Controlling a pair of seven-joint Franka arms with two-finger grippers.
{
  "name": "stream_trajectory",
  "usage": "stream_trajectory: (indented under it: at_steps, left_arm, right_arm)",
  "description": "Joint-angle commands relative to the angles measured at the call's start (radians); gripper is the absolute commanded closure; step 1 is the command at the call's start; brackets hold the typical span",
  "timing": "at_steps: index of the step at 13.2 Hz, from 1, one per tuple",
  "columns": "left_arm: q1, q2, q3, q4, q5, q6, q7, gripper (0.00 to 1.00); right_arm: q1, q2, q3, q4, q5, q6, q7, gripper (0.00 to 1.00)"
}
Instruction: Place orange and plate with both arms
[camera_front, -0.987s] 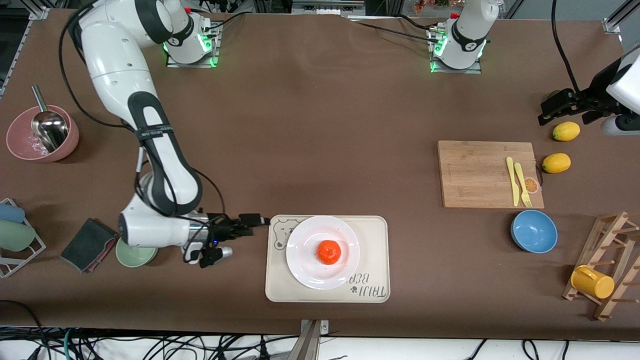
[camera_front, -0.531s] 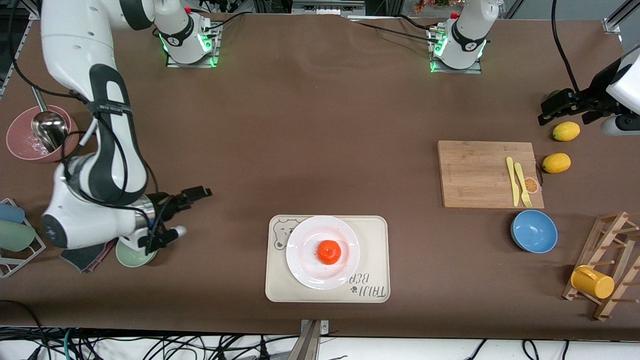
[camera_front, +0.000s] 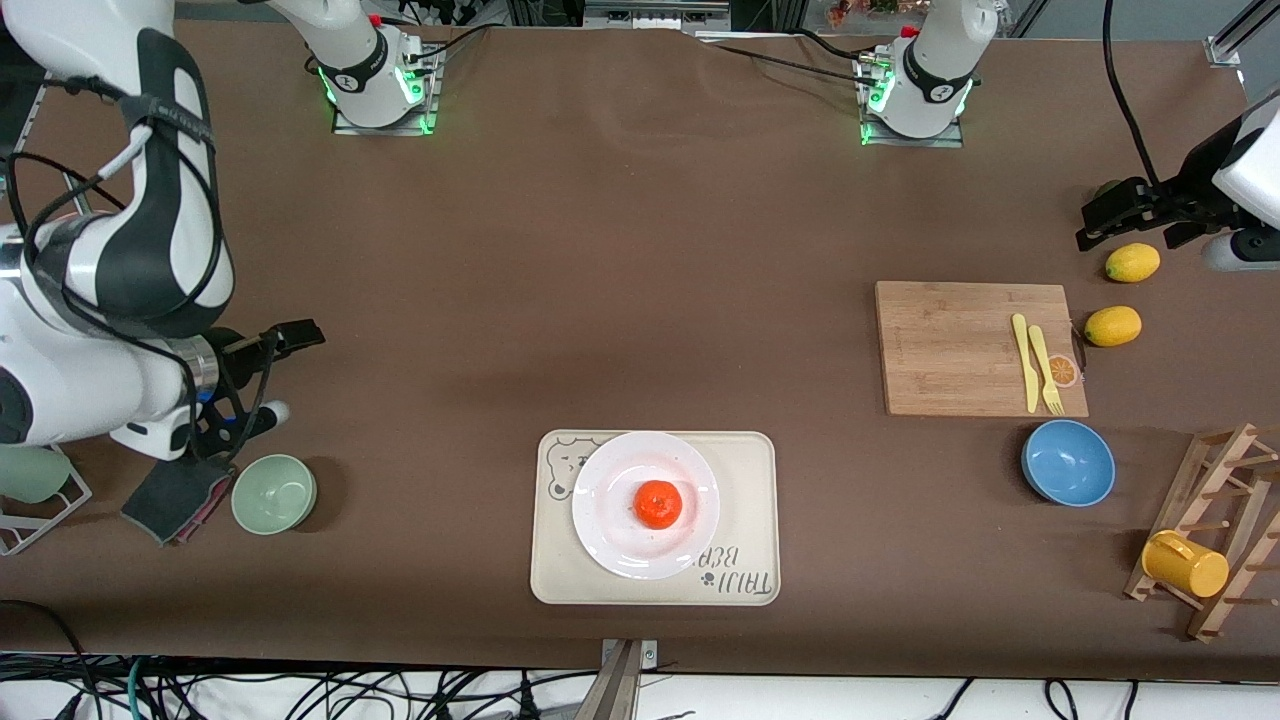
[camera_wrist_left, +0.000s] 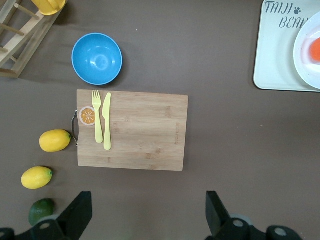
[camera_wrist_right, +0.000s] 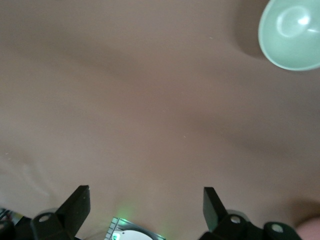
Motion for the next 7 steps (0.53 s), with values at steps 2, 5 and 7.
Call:
stream_trajectory:
  at_steps: [2, 5, 7]
  left_arm:
    - [0.006, 0.014, -0.005, 0.03, -0.027, -0.015, -0.004, 0.0]
    - [0.006, 0.014, -0.005, 0.03, -0.027, -0.015, -0.004, 0.0]
    - [0.006, 0.014, -0.005, 0.03, -0.027, -0.015, -0.004, 0.0]
  right_arm:
    - [0.073, -0.103, 0.003, -0.072, -0.07, -0.012, 0.258, 0.0]
    - [0.059, -0.33, 0.03, -0.359, -0.096, 0.186, 0.31, 0.0]
    - [0.033, -0.482, 0.032, -0.553, -0.099, 0.328, 0.308, 0.0]
